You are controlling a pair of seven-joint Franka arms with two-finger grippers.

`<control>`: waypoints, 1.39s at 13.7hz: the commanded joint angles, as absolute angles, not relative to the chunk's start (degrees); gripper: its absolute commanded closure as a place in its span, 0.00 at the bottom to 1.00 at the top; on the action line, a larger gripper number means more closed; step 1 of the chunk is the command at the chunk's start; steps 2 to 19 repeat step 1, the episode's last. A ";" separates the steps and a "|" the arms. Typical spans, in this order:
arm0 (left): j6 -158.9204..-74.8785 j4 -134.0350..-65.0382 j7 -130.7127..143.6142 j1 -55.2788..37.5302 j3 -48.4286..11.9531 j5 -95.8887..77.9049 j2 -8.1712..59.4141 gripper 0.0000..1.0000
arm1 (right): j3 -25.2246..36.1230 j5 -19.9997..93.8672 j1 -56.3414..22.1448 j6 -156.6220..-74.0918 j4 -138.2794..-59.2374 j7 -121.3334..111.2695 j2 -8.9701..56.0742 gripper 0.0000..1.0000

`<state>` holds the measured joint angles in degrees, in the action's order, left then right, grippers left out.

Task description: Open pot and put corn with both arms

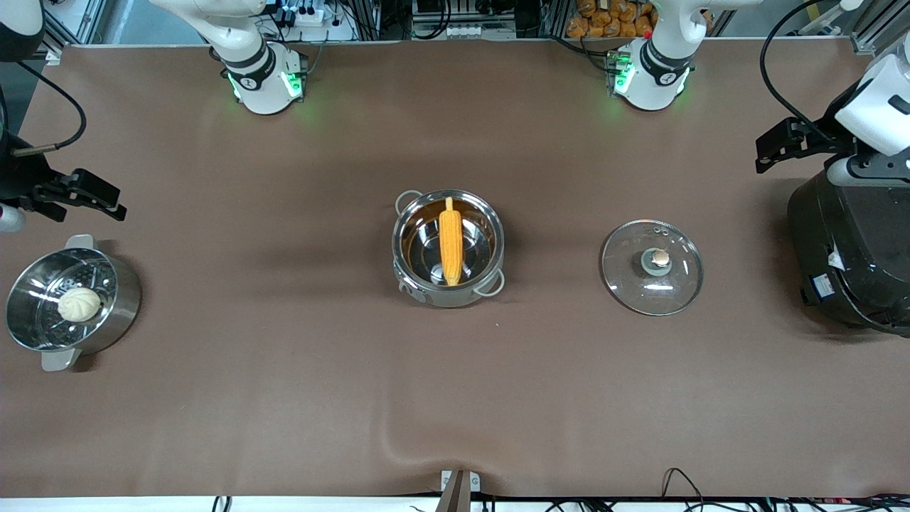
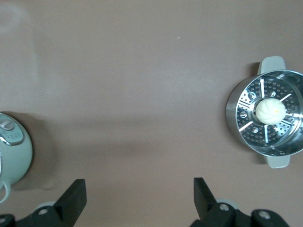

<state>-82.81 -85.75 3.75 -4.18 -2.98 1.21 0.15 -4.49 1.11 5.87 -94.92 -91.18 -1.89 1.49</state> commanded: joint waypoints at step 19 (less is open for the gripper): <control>-82.88 -86.13 2.55 -3.78 -3.16 2.55 -0.62 0.00 | -5.36 0.00 7.12 -94.04 -91.41 -4.31 0.62 0.00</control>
